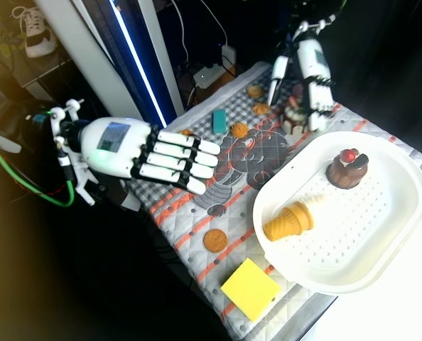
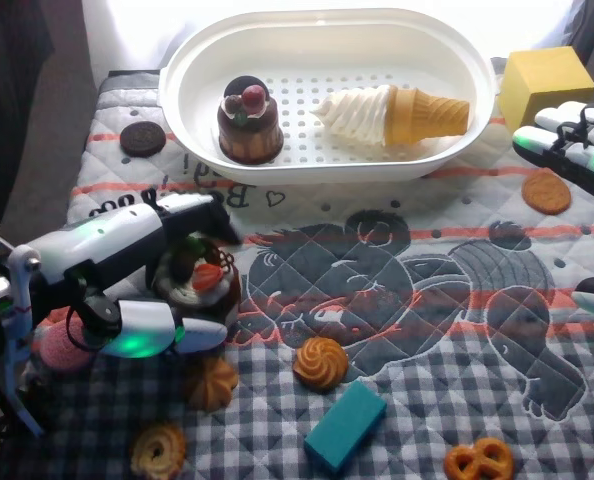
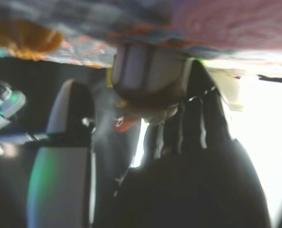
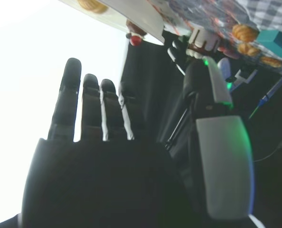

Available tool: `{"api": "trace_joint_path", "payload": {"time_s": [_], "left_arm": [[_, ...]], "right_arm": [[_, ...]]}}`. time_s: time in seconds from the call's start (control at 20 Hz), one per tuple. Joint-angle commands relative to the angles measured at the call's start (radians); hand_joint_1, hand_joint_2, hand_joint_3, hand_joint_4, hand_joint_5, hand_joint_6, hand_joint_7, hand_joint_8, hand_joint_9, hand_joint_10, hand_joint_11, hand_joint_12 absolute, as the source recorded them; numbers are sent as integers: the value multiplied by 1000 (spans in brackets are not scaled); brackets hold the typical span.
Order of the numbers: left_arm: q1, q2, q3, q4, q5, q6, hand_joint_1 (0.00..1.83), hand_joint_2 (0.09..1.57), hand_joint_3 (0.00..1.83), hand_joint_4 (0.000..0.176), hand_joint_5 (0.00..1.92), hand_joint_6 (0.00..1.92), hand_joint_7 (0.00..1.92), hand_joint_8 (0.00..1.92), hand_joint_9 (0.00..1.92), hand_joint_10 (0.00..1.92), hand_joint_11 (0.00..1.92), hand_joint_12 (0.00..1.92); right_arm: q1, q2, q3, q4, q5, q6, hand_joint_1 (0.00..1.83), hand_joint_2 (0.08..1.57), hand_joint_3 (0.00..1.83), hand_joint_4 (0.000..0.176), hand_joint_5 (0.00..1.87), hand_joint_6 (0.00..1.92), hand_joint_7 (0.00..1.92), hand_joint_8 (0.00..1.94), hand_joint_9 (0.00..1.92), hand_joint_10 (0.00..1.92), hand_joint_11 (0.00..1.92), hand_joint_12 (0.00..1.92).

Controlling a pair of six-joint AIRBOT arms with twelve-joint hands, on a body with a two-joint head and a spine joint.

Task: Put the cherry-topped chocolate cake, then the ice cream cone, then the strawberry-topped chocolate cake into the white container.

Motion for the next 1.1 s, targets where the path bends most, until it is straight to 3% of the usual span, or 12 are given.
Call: {"api": "trace_joint_path", "payload": {"time_s": [0.0, 0.15, 0.25, 0.3, 0.35, 0.4, 0.45, 0.6, 0.75, 0.85, 0.9, 1.05], "left_arm": [[-8, 4, -1, -1, -108, -12, 1324, 1164, 7, 0, 187, 1576, 122, 1692, 333, 1921, 501, 1921], [-17, 28, -17, 9, -146, -11, 1349, 1175, 9, 0, 157, 1582, 129, 1626, 385, 1921, 494, 1921], [-28, 44, -30, 24, -175, -11, 1590, 1198, 17, 0, 145, 1643, 141, 1587, 613, 1626, 552, 1921], [-42, 58, -40, 39, -193, -11, 1335, 1289, 25, 0, 157, 1610, 476, 1644, 471, 1797, 526, 1921], [-50, 64, -46, 49, -203, -11, 1284, 1308, 12, 0, 168, 1562, 555, 1641, 429, 1838, 507, 1921], [-71, 74, -51, 64, -214, -11, 1275, 1306, 4, 0, 162, 1485, 582, 1623, 341, 1884, 425, 1921], [-89, 76, -52, 75, -218, -11, 1278, 1310, 2, 0, 170, 1484, 579, 1633, 400, 1894, 600, 1921], [-160, 68, -38, 109, -201, -9, 1446, 1273, 1, 0, 259, 1557, 521, 1574, 675, 1680, 640, 1921], [-261, 12, 18, 116, -121, 10, 1290, 1288, 3, 0, 256, 1462, 617, 1586, 397, 1872, 482, 1921], [-311, -29, 63, 117, -73, 10, 1437, 1294, 28, 0, 273, 1621, 492, 1662, 591, 1782, 591, 1921], [-330, -49, 85, 110, -56, 10, 1132, 1374, 37, 0, 405, 1643, 528, 1849, 555, 1893, 643, 1921], [-404, -134, 178, 69, 17, 12, 1257, 1347, 8, 0, 165, 1694, 527, 1731, 401, 1921, 537, 1921]], "right_arm": [[1, 2, 2, -1, 126, 2, 748, 1218, 3, 0, 0, 0, 0, 0, 44, 65, 0, 514], [1, 0, 3, -1, 130, 2, 757, 1227, 3, 0, 0, 0, 9, 2, 33, 93, 0, 480], [-1, -2, 3, -1, 130, 2, 742, 1234, 3, 0, 0, 0, 1, 2, 9, 125, 0, 458], [-2, -2, 2, -1, 131, 2, 734, 1241, 4, 0, 0, 0, 1, 2, 1, 149, 0, 483], [-3, -2, 2, -1, 131, 2, 727, 1245, 5, 0, 0, 0, 0, 0, 0, 151, 0, 488], [-3, -3, 3, -1, 131, 2, 711, 1252, 8, 0, 0, 0, 0, 0, 0, 149, 0, 498], [-3, -4, 3, -1, 131, 2, 701, 1253, 6, 0, 0, 0, 5, 2, 0, 151, 0, 557], [-4, -7, 3, -1, 132, 2, 706, 1252, 3, 0, 0, 0, 14, 4, 0, 164, 0, 582], [-6, -12, 4, -1, 133, 3, 730, 1252, 1, 0, 0, 0, 7, 1, 0, 127, 0, 468], [-6, -13, 5, -1, 133, 3, 731, 1252, 1, 0, 0, 0, 0, 0, 0, 89, 0, 328], [-6, -15, 6, 0, 133, 4, 731, 1256, 2, 0, 0, 0, 0, 0, 0, 69, 0, 279], [-11, -24, 14, 2, 133, 13, 682, 1243, 0, 0, 0, 0, 0, 0, 0, 38, 0, 128]]}}
